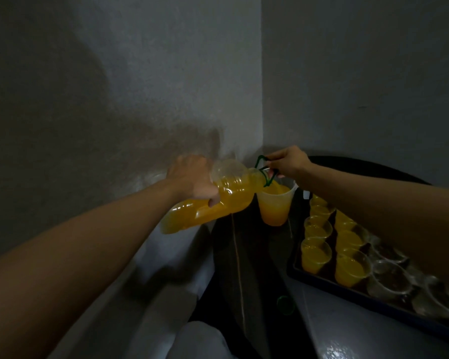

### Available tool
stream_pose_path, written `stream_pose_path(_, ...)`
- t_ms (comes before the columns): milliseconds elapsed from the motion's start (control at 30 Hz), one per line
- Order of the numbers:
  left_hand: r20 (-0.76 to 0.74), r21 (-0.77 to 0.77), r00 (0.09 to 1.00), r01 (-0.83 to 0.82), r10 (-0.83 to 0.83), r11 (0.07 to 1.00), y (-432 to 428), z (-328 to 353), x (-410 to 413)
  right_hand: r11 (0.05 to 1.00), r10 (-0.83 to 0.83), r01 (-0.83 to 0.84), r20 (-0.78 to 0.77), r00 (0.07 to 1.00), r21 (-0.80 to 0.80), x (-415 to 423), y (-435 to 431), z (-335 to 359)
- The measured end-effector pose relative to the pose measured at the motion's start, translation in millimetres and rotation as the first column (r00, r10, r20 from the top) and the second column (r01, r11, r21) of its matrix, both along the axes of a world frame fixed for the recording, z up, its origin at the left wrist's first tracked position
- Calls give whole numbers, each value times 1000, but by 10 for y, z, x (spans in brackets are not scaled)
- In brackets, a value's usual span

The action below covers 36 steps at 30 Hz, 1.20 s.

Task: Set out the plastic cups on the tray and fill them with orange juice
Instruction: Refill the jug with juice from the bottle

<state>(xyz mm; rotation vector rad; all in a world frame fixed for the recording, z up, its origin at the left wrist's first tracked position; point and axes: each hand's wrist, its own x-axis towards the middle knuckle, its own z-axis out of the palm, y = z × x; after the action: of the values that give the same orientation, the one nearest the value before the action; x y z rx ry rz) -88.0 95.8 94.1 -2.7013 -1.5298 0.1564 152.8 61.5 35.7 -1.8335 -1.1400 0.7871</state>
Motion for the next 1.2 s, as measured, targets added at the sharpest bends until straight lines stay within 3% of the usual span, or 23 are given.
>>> stream_pose_path(600, -64, 18, 998, -9, 11, 1000, 35, 64, -6, 1000, -5, 5, -82, 997, -3, -4, 22, -4)
stream_pose_path(1200, 4, 21, 1000, 10, -10, 1000, 43, 64, -43, 999, -37, 37, -58, 998, -4, 3, 5, 101)
